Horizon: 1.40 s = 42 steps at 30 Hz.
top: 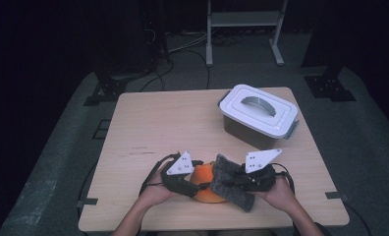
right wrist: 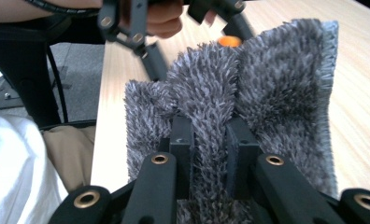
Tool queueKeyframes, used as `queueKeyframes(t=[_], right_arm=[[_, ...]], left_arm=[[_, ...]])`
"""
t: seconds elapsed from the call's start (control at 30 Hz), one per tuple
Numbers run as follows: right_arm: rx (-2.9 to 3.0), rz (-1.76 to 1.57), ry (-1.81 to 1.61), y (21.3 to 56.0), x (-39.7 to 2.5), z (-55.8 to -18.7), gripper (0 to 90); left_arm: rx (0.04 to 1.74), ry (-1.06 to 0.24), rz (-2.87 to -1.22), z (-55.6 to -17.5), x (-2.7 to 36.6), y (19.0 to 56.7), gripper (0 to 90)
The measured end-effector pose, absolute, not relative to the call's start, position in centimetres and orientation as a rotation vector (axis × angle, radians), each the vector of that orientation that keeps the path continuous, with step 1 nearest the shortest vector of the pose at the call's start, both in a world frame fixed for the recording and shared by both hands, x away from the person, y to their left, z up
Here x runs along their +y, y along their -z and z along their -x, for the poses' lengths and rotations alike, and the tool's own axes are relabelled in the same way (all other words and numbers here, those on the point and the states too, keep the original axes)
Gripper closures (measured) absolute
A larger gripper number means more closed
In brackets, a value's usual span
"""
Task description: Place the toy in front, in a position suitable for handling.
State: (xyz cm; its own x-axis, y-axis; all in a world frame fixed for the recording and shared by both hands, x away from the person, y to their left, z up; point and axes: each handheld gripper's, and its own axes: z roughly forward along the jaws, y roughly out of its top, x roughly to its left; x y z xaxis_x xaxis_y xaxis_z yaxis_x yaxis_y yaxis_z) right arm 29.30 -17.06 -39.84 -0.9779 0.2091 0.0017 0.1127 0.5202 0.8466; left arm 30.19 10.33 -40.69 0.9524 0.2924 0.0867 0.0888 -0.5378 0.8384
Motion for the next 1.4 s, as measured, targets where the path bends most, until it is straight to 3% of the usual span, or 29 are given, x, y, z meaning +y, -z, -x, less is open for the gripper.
queueKeyframes(t=[0.2, 0.33, 0.43, 0.57, 0.7, 1.03, 1.13, 1.4], right_arm=[[2.632, -0.279, -1.478, 39.4, -17.3, -29.5, 75.4], [2.553, -0.36, -1.544, 38.9, -18.6, -30.2, 75.2], [2.568, -0.412, -1.528, 39.4, -19.1, -30.7, 75.1], [2.633, -0.384, -1.492, 40.0, -18.4, -30.5, 75.1], [2.65, -0.37, -1.49, 39.9, -18.0, -30.1, 75.1], [2.616, -0.286, -1.484, 38.9, -17.1, -29.4, 75.3], [2.594, -0.278, -1.47, 38.6, -16.8, -29.4, 74.8], [2.648, -0.316, -1.485, 39.5, -17.6, -29.9, 75.3]], left_arm=[[0.184, -0.285, -2.134, -29.6, 10.4, 40.8, 36.5], [0.133, -0.281, -2.131, -29.3, 10.3, 40.8, 36.8], [0.165, -0.268, -2.129, -29.5, 10.2, 40.8, 34.0], [0.276, -0.197, -2.142, -30.3, 10.4, 41.0, 21.7], [0.385, -0.109, -2.07, -31.1, 11.0, 40.9, 20.6], [0.221, -0.133, -2.113, -30.0, 10.5, 40.9, 35.6], [0.153, -0.16, -2.128, -29.5, 10.0, 40.8, 36.7], [0.197, -0.192, -2.133, -29.8, 10.3, 40.6, 35.0]])
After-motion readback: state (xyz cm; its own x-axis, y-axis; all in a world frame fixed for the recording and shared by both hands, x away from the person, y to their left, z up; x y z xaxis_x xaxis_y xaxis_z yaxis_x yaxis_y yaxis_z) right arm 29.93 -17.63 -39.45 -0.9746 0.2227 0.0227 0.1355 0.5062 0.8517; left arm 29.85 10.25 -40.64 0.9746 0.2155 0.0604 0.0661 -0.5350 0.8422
